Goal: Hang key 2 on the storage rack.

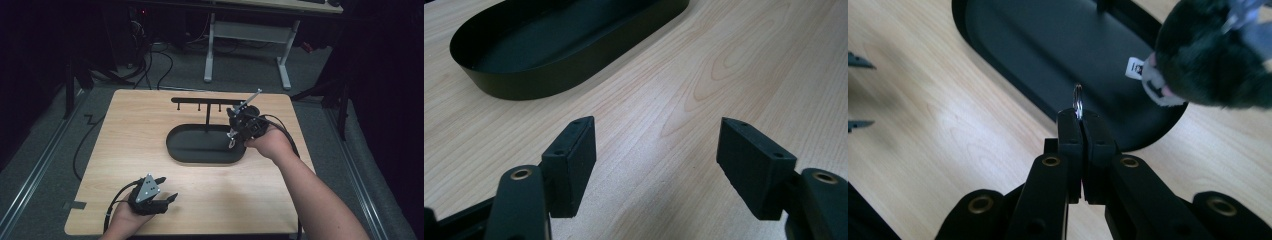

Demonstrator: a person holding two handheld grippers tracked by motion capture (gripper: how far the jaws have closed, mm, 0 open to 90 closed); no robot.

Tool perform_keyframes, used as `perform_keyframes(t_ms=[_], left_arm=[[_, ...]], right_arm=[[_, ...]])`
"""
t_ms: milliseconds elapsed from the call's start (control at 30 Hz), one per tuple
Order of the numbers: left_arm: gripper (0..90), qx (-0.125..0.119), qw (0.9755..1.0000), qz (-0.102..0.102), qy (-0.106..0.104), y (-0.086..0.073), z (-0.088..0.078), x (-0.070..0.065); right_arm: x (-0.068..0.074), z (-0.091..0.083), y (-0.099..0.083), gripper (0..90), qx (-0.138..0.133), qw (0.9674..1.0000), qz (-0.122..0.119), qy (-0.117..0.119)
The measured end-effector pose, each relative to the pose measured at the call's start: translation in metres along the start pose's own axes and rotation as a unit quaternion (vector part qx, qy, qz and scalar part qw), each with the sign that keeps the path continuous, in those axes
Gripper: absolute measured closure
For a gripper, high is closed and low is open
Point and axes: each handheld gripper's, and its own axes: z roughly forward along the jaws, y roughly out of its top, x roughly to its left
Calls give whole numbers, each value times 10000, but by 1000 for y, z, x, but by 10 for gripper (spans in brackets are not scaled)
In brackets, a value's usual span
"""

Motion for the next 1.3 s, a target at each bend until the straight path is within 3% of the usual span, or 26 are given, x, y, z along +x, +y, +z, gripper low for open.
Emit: perform_keyframes(t_ms=[467, 667, 867, 1000, 1300], left_arm=[[326, 21, 10000, -7, -24, -1, -1, 2], [326, 12, 10000, -10, -23, -1, -1, 3], [326, 16, 10000, -18, -29, -1, -1, 3], [326, 37, 10000, -9, -51, -1, 0, 2], [326, 32, 10000, -15, -53, -2, -1, 3]], right_arm=[[-8, -5, 43, 894, -187, 9998, 34, 17], [-7, -6, 53, 894, -161, 9998, 103, 2], [-4, -5, 63, 894, -182, 9998, -25, 4], [-1, -2, 70, 893, -180, 9998, 19, 22], [-8, 0, 77, 893, -156, 9998, 84, -10]])
